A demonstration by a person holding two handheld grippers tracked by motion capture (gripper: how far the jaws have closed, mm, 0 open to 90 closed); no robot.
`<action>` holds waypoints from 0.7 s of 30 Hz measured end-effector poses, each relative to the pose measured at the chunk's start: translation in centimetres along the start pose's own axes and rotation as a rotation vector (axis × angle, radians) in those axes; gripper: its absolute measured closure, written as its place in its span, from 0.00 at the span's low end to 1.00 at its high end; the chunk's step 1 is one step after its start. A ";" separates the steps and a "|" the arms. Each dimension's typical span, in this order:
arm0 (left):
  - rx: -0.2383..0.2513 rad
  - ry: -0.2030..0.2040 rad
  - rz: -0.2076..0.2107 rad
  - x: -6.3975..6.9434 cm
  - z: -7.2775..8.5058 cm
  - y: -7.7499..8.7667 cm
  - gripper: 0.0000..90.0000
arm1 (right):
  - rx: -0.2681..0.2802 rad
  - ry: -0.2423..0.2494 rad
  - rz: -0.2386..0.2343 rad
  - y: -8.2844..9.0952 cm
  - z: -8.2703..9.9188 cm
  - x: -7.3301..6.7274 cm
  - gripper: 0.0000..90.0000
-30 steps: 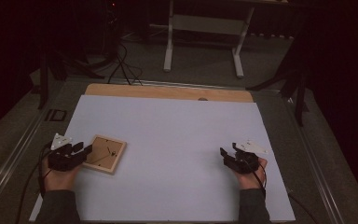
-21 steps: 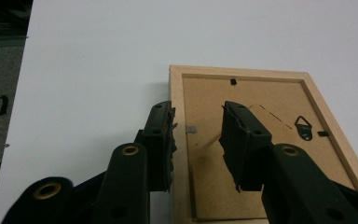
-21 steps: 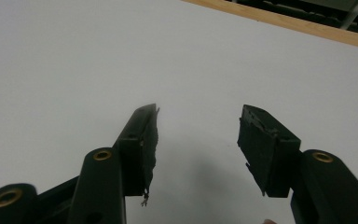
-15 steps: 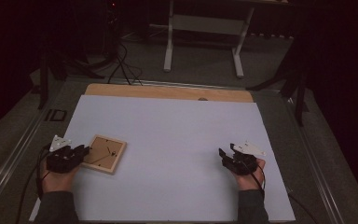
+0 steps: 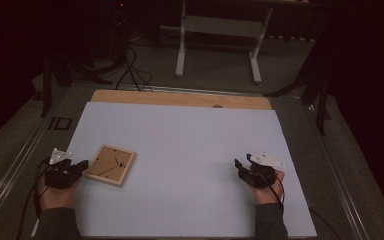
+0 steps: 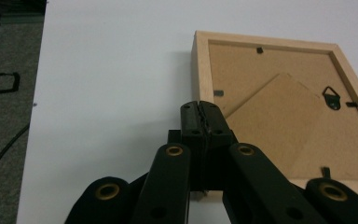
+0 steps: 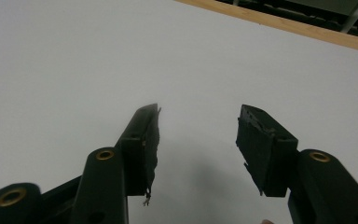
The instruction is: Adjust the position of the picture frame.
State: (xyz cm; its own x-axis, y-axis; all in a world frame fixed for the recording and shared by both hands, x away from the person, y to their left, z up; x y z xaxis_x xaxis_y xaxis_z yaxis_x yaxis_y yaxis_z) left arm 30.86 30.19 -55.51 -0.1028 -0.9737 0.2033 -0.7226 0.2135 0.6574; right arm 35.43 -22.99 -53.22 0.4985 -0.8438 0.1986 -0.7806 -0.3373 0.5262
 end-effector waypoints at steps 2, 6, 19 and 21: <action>-0.004 0.003 -0.006 -0.2 0.2 0.2 0.99 | 0.001 0.001 0.001 0.0 0.0 0.0 0.53; -0.024 0.023 -0.009 -0.6 0.6 0.4 0.99 | 0.001 0.004 0.000 0.0 0.0 0.0 0.54; -0.056 -0.013 0.018 0.4 0.8 -0.1 0.99 | 0.002 0.008 -0.004 -0.1 -0.1 -0.2 0.54; -0.058 -0.028 0.028 0.8 0.8 -0.3 0.99 | -0.002 0.012 -0.005 -0.2 0.0 -0.3 0.54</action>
Point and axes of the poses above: each handheld gripper's, and its own axes: y roughly backward along the jaws, z roughly out of its underside, x roughly to its right, the point moved 6 cm from there along -y, roughly forward along the jaws, and after that the axes turned 8 degrees about y, right-handed, at the moved point
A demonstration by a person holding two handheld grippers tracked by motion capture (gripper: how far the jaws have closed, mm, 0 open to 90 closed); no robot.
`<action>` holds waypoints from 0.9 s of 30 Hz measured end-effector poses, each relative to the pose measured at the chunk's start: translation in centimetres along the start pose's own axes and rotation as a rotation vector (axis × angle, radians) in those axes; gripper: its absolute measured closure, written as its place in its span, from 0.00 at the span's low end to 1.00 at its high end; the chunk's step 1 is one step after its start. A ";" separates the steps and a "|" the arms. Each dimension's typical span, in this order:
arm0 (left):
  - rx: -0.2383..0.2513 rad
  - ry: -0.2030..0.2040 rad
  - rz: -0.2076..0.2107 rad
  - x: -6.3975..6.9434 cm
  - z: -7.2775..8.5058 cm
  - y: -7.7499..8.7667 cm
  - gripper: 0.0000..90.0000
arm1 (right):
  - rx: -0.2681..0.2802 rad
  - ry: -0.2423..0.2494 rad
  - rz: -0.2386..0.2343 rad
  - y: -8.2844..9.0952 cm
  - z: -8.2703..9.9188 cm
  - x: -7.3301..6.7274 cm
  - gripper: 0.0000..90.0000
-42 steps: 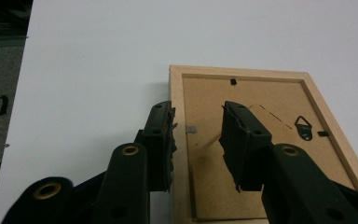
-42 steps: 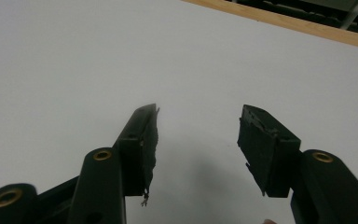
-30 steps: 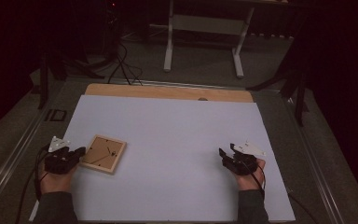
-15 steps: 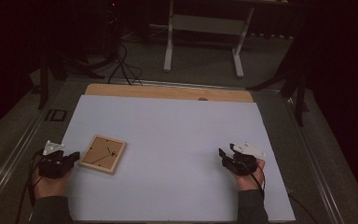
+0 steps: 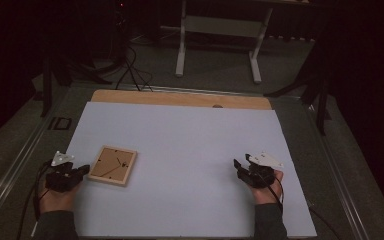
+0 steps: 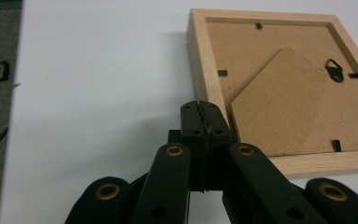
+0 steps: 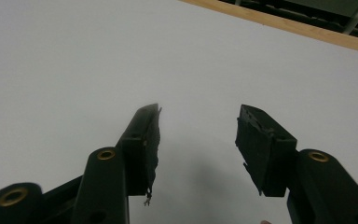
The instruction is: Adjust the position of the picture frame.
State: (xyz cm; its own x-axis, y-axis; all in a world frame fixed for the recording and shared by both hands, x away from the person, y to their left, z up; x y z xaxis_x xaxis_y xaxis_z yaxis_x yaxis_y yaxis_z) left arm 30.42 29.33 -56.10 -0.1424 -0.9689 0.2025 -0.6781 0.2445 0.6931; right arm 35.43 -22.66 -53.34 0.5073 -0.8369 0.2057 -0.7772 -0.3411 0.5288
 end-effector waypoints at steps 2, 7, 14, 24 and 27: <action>-0.004 0.000 0.009 0.2 0.0 -0.2 0.99 | -0.001 0.001 -0.001 0.0 0.0 0.0 0.54; -0.013 0.005 0.021 0.3 -0.2 -0.6 0.99 | 0.000 0.000 -0.003 0.0 0.0 0.0 0.54; -0.026 -0.013 0.041 1.2 -0.3 -0.8 0.99 | 0.003 0.000 -0.011 -0.1 0.0 -0.1 0.54; -0.046 -0.061 0.066 3.3 -0.5 -1.6 0.99 | 0.001 0.005 -0.016 -0.2 0.0 -0.3 0.54; -0.049 -0.057 0.064 3.6 -0.8 -2.1 0.99 | -0.005 0.006 -0.020 -0.3 0.0 -0.4 0.54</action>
Point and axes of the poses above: each handheld gripper's, and its own axes: y roughly backward along the jaws, z roughly out of its underside, x roughly to its right, the point moved 6 cm from there along -y, roughly forward along the jaws, and after that the axes turned 8 degrees about y, right-handed, at the moved point
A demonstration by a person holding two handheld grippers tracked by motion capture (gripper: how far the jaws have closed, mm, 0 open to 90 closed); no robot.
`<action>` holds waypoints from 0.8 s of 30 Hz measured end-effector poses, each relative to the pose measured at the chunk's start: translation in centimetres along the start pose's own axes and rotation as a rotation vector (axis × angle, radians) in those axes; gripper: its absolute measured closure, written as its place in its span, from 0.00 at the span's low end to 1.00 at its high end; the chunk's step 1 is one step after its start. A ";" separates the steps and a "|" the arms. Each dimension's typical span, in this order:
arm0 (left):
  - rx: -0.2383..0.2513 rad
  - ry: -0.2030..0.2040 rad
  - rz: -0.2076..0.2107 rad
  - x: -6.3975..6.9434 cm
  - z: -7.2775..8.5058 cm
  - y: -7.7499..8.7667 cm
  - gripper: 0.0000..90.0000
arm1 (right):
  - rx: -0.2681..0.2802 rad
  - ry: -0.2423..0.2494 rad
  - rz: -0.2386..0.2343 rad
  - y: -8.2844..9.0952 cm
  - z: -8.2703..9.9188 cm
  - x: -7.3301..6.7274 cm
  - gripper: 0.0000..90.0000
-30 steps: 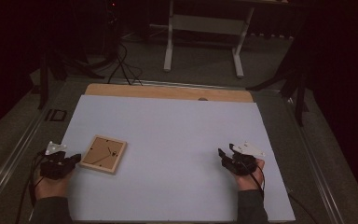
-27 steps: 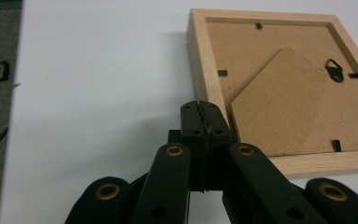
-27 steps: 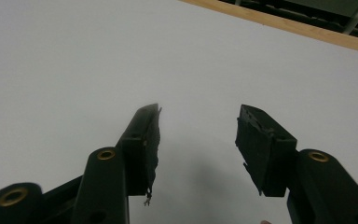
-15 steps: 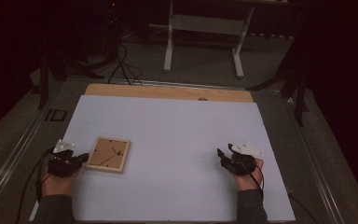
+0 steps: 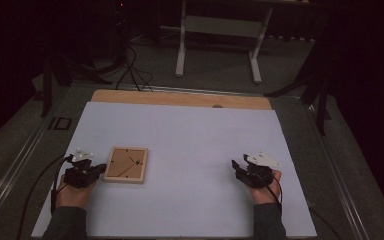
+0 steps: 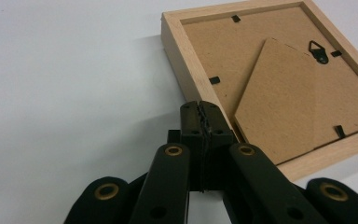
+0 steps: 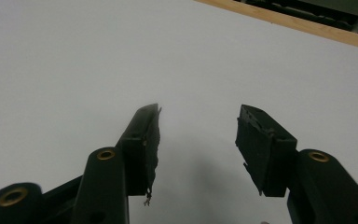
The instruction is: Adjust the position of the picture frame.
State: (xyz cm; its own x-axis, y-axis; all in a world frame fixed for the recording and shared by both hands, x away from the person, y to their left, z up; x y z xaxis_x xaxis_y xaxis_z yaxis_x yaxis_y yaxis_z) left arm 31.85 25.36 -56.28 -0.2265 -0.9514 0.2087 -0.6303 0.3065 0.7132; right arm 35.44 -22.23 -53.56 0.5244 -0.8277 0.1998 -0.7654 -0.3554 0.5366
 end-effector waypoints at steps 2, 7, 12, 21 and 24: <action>-0.001 -0.003 -0.002 0.1 -0.1 -0.2 0.99 | -0.001 0.001 -0.001 0.0 0.0 0.0 0.54; 0.001 0.012 0.008 0.0 -0.4 -0.6 0.99 | -0.003 -0.001 0.000 0.0 0.0 0.0 0.54; 0.006 0.039 0.019 -0.3 -0.7 -1.2 0.99 | -0.002 0.001 -0.002 -0.1 0.0 -0.1 0.54; 0.018 0.064 0.008 -0.2 -0.9 -1.4 0.99 | -0.002 -0.001 0.000 -0.2 0.0 -0.1 0.54; 0.019 0.075 0.001 -0.1 -1.0 -1.4 0.99 | -0.002 -0.001 -0.001 -0.2 0.0 -0.1 0.54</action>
Point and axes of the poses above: each handheld gripper's, and its own axes: y roughly backward along the jaws, z roughly out of its underside, x roughly to its right, the point moved 6 cm from there along -y, roughly forward along the jaws, and after that the axes turned 8 degrees about y, right-handed, at the moved point
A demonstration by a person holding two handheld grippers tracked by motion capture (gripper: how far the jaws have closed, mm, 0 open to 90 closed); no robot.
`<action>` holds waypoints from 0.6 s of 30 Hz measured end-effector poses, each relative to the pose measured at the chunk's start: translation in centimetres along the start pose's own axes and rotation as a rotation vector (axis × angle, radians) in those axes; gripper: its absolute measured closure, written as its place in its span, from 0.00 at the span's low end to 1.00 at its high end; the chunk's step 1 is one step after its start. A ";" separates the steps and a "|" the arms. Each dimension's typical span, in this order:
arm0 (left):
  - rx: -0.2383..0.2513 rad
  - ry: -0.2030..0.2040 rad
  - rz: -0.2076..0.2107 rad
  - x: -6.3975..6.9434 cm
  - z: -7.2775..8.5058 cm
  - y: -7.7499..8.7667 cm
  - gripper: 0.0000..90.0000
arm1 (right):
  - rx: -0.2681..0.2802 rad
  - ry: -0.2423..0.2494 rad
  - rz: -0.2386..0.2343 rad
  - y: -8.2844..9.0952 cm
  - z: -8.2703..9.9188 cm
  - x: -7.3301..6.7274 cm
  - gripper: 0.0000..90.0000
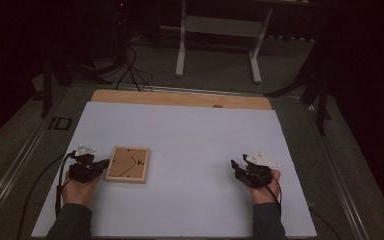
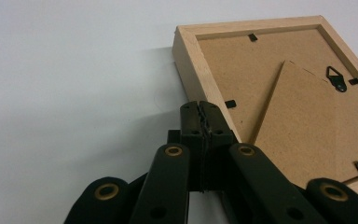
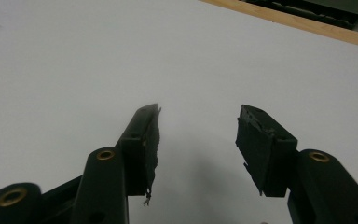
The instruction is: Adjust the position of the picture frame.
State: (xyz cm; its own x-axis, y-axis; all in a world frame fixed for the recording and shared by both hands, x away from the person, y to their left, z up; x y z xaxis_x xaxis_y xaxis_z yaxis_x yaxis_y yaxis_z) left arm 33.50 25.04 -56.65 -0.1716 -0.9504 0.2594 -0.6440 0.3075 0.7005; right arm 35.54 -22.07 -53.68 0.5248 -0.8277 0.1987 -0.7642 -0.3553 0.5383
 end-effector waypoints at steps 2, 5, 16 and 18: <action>-0.003 0.010 -0.008 0.1 0.0 0.0 0.99 | 0.001 0.001 0.000 0.0 0.0 0.0 0.53; -0.004 0.016 -0.012 0.2 -0.1 0.0 0.99 | 0.000 0.001 -0.001 -0.1 0.0 -0.1 0.54; -0.005 -0.008 -0.023 1.6 -0.5 -0.7 0.99 | -0.005 0.003 -0.003 -0.2 0.0 -0.2 0.53; -0.013 -0.017 -0.020 1.8 -0.5 -0.8 0.99 | -0.006 0.003 -0.004 -0.2 0.0 -0.2 0.53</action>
State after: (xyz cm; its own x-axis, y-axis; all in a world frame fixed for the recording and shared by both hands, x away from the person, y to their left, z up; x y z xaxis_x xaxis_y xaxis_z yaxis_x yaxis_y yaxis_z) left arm 34.05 23.10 -56.44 -0.1718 -0.9569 0.2340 -0.6379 0.2891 0.7138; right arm 35.57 -21.82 -53.85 0.5285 -0.8253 0.1988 -0.7600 -0.3558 0.5438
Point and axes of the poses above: each handheld gripper's, and its own axes: y roughly backward along the jaws, z roughly out of its underside, x roughly to its right, the point moved 6 cm from there along -y, roughly forward along the jaws, and after that the axes turned 8 degrees about y, right-handed, at the moved point
